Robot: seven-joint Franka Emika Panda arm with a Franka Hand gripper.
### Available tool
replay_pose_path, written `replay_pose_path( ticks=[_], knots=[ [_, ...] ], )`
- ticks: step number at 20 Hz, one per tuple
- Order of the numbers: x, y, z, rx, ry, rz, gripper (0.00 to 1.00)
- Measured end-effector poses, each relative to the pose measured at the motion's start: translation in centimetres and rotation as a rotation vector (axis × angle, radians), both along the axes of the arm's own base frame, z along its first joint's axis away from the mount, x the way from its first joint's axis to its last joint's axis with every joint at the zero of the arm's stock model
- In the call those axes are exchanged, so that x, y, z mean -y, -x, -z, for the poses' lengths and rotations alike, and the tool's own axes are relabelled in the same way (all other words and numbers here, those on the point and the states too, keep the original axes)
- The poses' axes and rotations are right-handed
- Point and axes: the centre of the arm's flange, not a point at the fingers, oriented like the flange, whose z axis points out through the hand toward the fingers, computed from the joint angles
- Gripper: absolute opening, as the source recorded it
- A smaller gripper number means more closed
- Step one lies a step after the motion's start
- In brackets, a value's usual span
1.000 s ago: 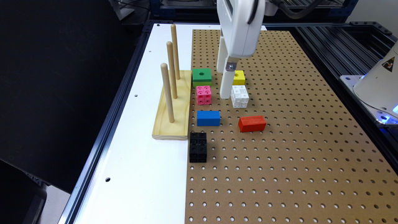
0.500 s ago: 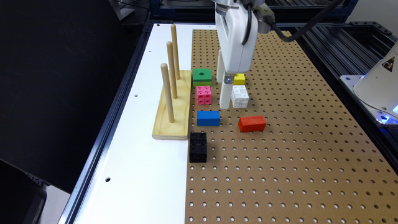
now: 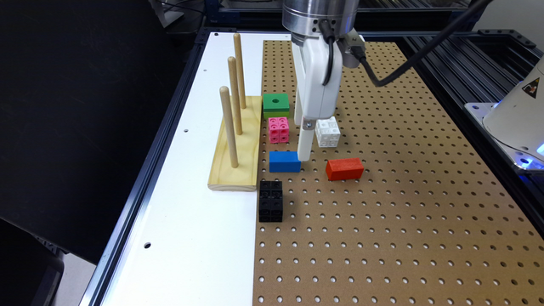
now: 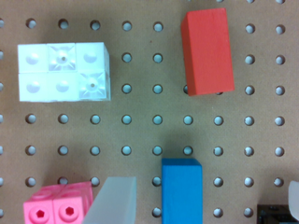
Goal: Pick up narrow blue stick.
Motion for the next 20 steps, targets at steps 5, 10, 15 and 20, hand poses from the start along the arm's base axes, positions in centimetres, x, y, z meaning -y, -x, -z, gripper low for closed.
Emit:
replay_pose_path(
  ticks=[5,10,15,20],
  knots=[
    [0.8,-0.4,-0.2,0.006,0.001,0.011,1.0],
    [1.0,-0.4,0.6,0.001,-0.001,0.014,1.0],
    [0.6,-0.7,3.8,0.01,-0.015,0.01,1.0],
    [0.1,-1.9,3.9,0.02,-0.022,0.007,1.0]
  ],
)
